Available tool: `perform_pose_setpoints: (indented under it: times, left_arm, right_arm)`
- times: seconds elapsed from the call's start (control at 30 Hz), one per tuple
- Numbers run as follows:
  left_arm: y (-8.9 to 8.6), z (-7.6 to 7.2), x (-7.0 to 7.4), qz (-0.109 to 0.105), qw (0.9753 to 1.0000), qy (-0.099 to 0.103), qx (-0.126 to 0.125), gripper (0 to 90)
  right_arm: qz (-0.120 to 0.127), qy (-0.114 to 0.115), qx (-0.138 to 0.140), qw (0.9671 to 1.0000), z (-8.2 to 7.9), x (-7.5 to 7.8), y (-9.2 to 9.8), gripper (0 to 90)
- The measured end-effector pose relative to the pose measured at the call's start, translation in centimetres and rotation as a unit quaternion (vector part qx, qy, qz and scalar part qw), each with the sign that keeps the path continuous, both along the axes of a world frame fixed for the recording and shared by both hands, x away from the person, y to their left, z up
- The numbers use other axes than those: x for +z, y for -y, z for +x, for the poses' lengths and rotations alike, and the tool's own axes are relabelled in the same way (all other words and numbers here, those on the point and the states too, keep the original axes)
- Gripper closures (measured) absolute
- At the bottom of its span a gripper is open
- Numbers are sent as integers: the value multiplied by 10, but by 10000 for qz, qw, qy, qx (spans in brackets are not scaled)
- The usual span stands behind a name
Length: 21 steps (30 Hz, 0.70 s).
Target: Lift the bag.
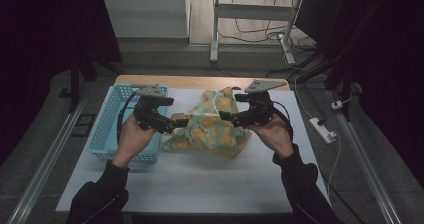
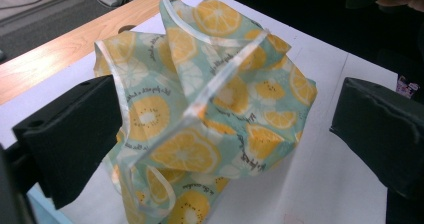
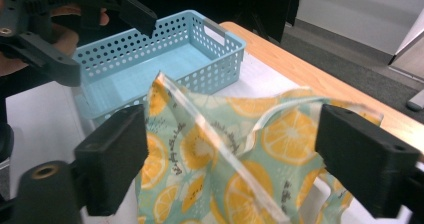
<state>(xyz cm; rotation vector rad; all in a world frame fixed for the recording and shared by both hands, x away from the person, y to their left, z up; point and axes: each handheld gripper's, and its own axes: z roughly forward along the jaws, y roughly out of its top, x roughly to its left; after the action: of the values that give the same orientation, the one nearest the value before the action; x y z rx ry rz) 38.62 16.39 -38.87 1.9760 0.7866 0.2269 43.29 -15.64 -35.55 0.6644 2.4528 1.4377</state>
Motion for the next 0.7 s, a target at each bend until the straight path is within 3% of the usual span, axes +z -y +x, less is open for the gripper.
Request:
perform_pose_setpoints:
  times: [0.2, 0.3, 0.43, 0.57, 0.7]
  left_arm:
    - [-2, -9, -18, 88, 9999, -27, 111, 0]
    - [-4, -12, -26, -4, 9999, -126, 97, 0]
    - [-6, -16, -33, -5, 9998, -199, 79, 0]
    - [-9, -23, -40, -84, 9996, -269, 61, 0]
    - [-11, -33, -47, -10, 9994, -329, 83, 0]
  right_arm:
    - [73, -34, -34, 10000, -7, -16, 4, 90]
    - [102, -56, -53, 9999, -10, -24, 6, 73]
    - [-78, -39, -90, 9999, -11, -32, 6, 44]
    - [-94, -9, -105, 9999, -15, -36, 9, 35]
    - [-113, 2, -124, 9999, -21, -38, 15, 34]
